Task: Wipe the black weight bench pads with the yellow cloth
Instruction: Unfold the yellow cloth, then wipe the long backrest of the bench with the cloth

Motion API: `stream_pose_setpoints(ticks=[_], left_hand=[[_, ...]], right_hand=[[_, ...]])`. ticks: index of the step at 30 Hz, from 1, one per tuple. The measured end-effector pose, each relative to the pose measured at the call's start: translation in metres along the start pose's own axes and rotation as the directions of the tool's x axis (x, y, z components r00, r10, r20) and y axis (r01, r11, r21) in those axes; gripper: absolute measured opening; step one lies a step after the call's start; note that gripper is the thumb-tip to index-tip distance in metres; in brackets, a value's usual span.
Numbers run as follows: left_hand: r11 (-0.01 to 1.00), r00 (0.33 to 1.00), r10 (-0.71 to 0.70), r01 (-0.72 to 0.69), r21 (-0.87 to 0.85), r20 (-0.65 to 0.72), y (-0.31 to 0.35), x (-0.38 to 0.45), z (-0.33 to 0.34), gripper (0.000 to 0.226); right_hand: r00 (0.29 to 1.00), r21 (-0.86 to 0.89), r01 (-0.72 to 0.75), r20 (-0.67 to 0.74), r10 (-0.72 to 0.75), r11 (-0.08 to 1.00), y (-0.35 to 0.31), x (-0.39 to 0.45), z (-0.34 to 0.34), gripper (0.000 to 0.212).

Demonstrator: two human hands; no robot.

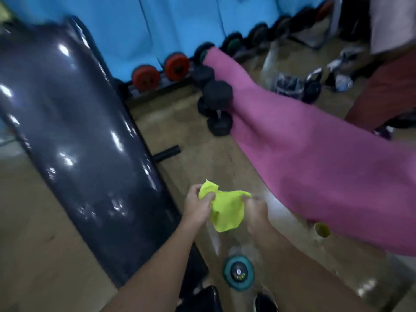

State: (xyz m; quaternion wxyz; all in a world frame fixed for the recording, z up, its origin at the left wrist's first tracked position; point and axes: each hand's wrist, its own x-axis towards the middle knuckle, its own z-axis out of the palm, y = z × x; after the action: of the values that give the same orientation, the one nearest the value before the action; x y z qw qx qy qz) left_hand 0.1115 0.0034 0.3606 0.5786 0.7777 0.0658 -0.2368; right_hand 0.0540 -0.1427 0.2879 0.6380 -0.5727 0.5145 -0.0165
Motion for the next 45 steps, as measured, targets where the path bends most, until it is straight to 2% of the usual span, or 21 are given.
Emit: stream_pose_setpoints(ticks=[2,3,4,5,6,7,9,13,15,18,22,24,28,32,34,36,39,45], left_hand=[[0.994,0.996,0.059,-0.065,-0.085,-0.066,0.067,-0.012,-0.039,0.031],[0.989,0.991,0.086,-0.097,-0.116,-0.099,0.098,-0.017,-0.060,0.047],[0.984,0.986,0.108,-0.125,-0.130,-0.126,0.129,-0.024,-0.083,0.066],[0.982,0.980,0.135,-0.152,-0.115,-0.147,0.157,-0.032,-0.106,0.085],[0.980,0.972,0.170,-0.184,-0.073,-0.161,0.182,-0.038,-0.129,0.101],[0.976,0.964,0.210,-0.216,-0.022,-0.166,0.204,-0.044,-0.150,0.109],[0.964,0.951,0.263,-0.251,0.091,-0.162,0.242,-0.056,-0.190,0.101],[0.888,0.928,0.307,-0.199,0.415,-0.211,0.305,-0.079,-0.258,0.047],[0.834,0.915,0.325,-0.157,0.529,-0.239,0.327,-0.089,-0.289,0.037],[0.799,0.886,0.370,-0.149,0.582,-0.281,0.353,-0.104,-0.329,0.036],[0.792,0.845,0.429,-0.182,0.583,-0.319,0.379,-0.122,-0.365,0.035],[0.841,0.812,0.455,-0.257,0.476,-0.366,0.388,-0.128,-0.377,0.036],[0.912,0.791,0.403,-0.388,0.133,-0.461,0.399,-0.138,-0.386,0.035],[0.898,0.804,0.314,-0.424,-0.118,-0.504,0.396,-0.131,-0.386,0.035],[0.901,0.819,0.244,-0.390,-0.193,-0.519,0.390,-0.124,-0.384,0.037],[0.911,0.827,0.202,-0.356,-0.210,-0.525,0.377,-0.113,-0.378,0.040],[0.915,0.833,0.166,-0.329,-0.232,-0.527,0.353,-0.091,-0.367,0.051],[0.960,0.792,0.219,-0.279,-0.018,-0.570,0.331,-0.021,-0.343,0.034]], right_hand=[[0.987,0.145,-0.046,0.157,0.023,0.988,-0.067,-0.033,0.013,0.016],[0.976,0.215,-0.044,0.216,-0.003,0.976,-0.098,-0.050,0.021,0.017],[0.962,0.286,-0.039,0.269,-0.041,0.958,-0.128,-0.069,0.029,0.028],[0.940,0.340,-0.035,0.331,-0.085,0.940,-0.157,-0.088,0.038,0.040],[0.910,0.389,-0.029,0.390,-0.136,0.921,-0.186,-0.110,0.047,0.042],[0.876,0.425,-0.025,0.446,-0.185,0.905,-0.213,-0.128,0.055,0.035],[0.790,0.444,-0.043,0.563,-0.242,0.895,-0.264,-0.163,0.072,0.043],[0.634,0.316,0.109,0.708,-0.311,0.942,-0.348,-0.218,0.108,0.040],[0.623,0.232,0.261,0.701,-0.347,0.937,-0.380,-0.243,0.125,0.036],[0.612,0.095,0.534,0.642,-0.462,0.840,-0.416,-0.279,0.148,0.021],[0.553,0.086,0.720,0.527,-0.645,0.688,-0.444,-0.315,0.177,0.006],[0.536,0.114,0.747,0.478,-0.696,0.655,-0.455,-0.330,0.188,0.023],[0.551,0.176,0.731,0.418,-0.723,0.659,-0.467,-0.357,0.200,0.033],[0.641,0.266,0.658,0.293,-0.709,0.705,-0.466,-0.363,0.216,0.038],[0.695,0.312,0.574,0.303,-0.652,0.757,-0.460,-0.361,0.222,0.043],[0.712,0.276,0.532,0.365,-0.599,0.800,-0.450,-0.351,0.225,0.049],[0.667,0.218,0.563,0.450,-0.594,0.797,-0.431,-0.332,0.225,0.040],[0.576,-0.042,0.801,0.325,-0.750,0.598,-0.414,-0.266,0.242,0.043]])
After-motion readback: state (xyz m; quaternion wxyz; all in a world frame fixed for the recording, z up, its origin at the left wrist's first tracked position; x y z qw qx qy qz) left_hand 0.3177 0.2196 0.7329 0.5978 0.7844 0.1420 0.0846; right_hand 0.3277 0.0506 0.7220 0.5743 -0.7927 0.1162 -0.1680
